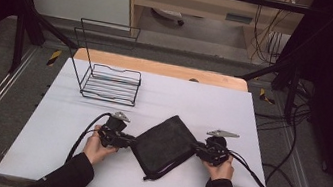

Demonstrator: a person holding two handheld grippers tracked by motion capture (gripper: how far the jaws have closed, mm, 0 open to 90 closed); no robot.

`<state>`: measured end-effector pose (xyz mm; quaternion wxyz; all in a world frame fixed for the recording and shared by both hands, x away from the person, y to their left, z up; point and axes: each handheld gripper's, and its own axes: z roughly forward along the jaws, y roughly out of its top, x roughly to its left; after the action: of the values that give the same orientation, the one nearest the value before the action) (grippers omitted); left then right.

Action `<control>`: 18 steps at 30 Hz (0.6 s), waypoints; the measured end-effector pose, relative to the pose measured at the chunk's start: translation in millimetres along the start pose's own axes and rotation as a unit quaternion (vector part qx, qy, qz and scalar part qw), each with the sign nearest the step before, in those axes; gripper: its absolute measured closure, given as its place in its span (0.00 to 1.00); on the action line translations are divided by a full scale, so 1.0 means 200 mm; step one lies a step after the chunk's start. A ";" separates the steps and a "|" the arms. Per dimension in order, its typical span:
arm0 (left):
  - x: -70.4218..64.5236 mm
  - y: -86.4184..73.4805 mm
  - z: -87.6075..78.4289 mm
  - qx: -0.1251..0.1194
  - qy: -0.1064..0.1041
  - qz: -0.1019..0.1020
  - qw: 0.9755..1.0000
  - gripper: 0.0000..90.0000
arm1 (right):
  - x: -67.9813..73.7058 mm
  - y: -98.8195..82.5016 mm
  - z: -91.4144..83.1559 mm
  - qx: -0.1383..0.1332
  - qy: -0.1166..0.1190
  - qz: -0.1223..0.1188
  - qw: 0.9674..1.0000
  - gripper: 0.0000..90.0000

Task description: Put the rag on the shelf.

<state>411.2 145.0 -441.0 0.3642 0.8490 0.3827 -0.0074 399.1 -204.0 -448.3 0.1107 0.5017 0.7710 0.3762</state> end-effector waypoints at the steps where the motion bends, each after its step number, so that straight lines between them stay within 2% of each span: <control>1: 0.00 0.00 0.00 0.000 0.001 0.001 1.000 0.84 | 0.00 0.00 0.00 0.001 0.003 0.001 1.000 0.85; 5: -0.01 0.00 -0.01 0.002 0.003 -0.001 1.000 0.88 | -0.01 0.03 0.01 0.001 0.007 -0.007 1.000 0.89; 9: -0.04 -0.02 -0.04 0.003 0.006 0.002 1.000 0.89 | 0.02 0.07 0.02 0.002 -0.003 -0.035 0.999 0.90; 12: -0.07 -0.06 -0.08 0.004 0.008 -0.004 1.000 0.89 | 0.05 0.11 0.04 -0.002 -0.003 -0.048 0.999 0.91; 16: -0.08 -0.10 -0.12 0.001 0.003 -0.014 1.000 0.89 | 0.08 0.17 0.07 -0.013 0.011 -0.058 0.998 0.91; 18: -0.10 -0.16 -0.16 -0.003 0.006 -0.018 1.000 0.89 | 0.10 0.20 0.10 -0.013 0.016 -0.068 0.998 0.91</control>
<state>367.4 165.3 -431.6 0.3641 0.8409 0.4004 -0.0076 427.9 -168.1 -430.4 0.1301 0.4409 0.8001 0.3854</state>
